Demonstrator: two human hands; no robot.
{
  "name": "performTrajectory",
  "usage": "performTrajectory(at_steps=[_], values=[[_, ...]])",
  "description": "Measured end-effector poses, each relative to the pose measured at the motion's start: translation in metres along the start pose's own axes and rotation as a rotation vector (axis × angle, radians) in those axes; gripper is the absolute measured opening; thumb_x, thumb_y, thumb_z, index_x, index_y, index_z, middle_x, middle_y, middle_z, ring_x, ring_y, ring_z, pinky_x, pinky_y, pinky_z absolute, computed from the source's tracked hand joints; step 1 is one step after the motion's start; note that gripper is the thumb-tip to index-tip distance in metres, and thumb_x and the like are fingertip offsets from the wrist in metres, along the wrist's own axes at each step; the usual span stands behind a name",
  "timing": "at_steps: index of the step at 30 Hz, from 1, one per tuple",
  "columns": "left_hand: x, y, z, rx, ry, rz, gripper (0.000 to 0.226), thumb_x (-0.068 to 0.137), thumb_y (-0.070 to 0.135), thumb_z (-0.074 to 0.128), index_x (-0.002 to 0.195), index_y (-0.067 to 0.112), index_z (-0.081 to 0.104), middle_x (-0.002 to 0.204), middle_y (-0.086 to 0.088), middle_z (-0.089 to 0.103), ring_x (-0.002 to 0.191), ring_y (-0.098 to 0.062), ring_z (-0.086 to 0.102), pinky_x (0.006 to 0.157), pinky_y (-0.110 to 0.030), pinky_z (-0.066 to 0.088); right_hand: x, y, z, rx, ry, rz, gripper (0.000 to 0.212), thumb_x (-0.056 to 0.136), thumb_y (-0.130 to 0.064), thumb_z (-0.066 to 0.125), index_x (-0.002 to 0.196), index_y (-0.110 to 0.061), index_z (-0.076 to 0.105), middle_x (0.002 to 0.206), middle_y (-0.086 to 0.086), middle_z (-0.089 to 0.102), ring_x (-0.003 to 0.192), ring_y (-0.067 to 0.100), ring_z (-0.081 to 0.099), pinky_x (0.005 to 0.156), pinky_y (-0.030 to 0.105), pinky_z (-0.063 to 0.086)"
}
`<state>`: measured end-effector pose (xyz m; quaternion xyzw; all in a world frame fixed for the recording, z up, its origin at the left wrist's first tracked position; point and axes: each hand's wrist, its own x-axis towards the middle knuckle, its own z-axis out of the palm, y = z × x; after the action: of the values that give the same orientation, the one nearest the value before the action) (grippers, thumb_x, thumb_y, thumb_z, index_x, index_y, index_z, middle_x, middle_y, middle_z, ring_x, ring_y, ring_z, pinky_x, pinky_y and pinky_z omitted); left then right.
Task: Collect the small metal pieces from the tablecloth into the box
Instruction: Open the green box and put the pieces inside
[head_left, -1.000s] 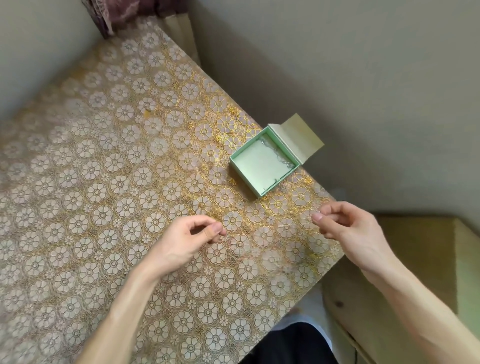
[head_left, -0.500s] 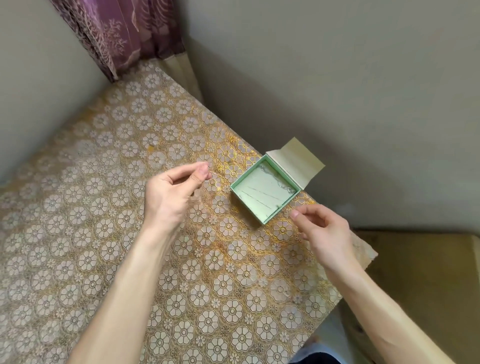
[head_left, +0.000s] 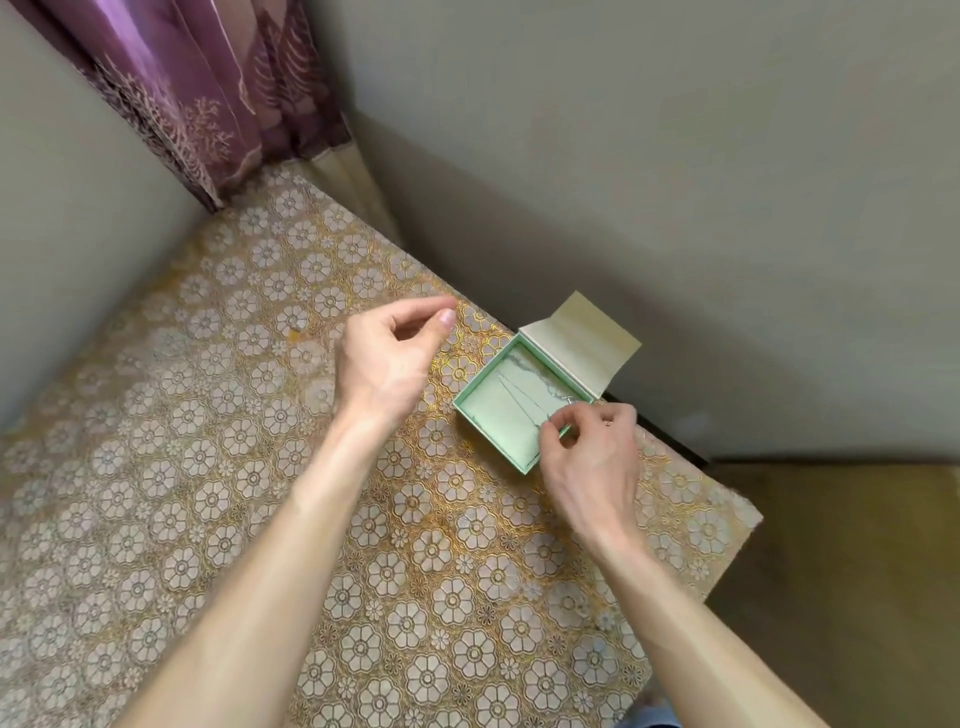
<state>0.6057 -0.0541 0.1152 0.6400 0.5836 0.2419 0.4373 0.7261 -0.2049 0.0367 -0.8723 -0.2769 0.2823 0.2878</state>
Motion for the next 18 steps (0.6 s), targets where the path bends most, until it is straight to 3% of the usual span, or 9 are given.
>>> performTrajectory(at_steps=[4, 8, 11, 14, 18], values=[[-0.001, -0.002, 0.007, 0.027, -0.027, 0.022, 0.012, 0.091, 0.029, 0.074, 0.102, 0.032, 0.079, 0.093, 0.023, 0.074, 0.091, 0.01, 0.067, 0.086, -0.012, 0.052, 0.004, -0.001, 0.002, -0.082, 0.011, -0.035, 0.013, 0.094, -0.031, 0.058, 0.096, -0.019, 0.063, 0.103, 0.0, 0.041, 0.088, 0.023, 0.056, 0.077, 0.035, 0.049], [-0.003, -0.004, 0.013, 0.1, -0.062, 0.042, 0.013, 0.09, 0.032, 0.073, 0.101, 0.03, 0.08, 0.092, 0.021, 0.076, 0.088, 0.006, 0.068, 0.09, -0.024, 0.055, 0.004, -0.005, 0.002, -0.121, 0.039, -0.048, 0.014, 0.096, -0.027, 0.056, 0.105, -0.017, 0.053, 0.106, 0.001, 0.04, 0.078, 0.025, 0.053, 0.072, 0.034, 0.045], [-0.006, -0.003, 0.016, 0.217, -0.107, 0.087, 0.015, 0.091, 0.032, 0.071, 0.103, 0.031, 0.08, 0.096, 0.018, 0.077, 0.081, 0.003, 0.065, 0.086, -0.019, 0.053, 0.003, -0.006, 0.002, -0.113, 0.051, -0.049, 0.016, 0.096, -0.024, 0.056, 0.108, -0.017, 0.049, 0.106, 0.0, 0.038, 0.075, 0.023, 0.049, 0.072, 0.035, 0.041], [-0.009, -0.001, 0.018, 0.33, -0.165, 0.171, 0.017, 0.091, 0.03, 0.069, 0.104, 0.03, 0.08, 0.102, 0.013, 0.077, 0.085, 0.0, 0.066, 0.086, -0.014, 0.049, 0.002, -0.007, 0.004, -0.119, 0.072, -0.064, 0.017, 0.096, -0.022, 0.057, 0.107, -0.015, 0.046, 0.106, 0.001, 0.036, 0.071, 0.024, 0.048, 0.069, 0.035, 0.04], [-0.009, -0.002, 0.019, 0.421, -0.244, 0.232, 0.018, 0.093, 0.033, 0.067, 0.108, 0.033, 0.078, 0.103, 0.012, 0.077, 0.093, -0.006, 0.07, 0.09, -0.028, 0.057, 0.003, -0.005, 0.007, -0.101, 0.106, -0.058, 0.02, 0.094, -0.015, 0.056, 0.108, -0.012, 0.042, 0.111, 0.008, 0.038, 0.064, 0.027, 0.048, 0.062, 0.035, 0.039]])
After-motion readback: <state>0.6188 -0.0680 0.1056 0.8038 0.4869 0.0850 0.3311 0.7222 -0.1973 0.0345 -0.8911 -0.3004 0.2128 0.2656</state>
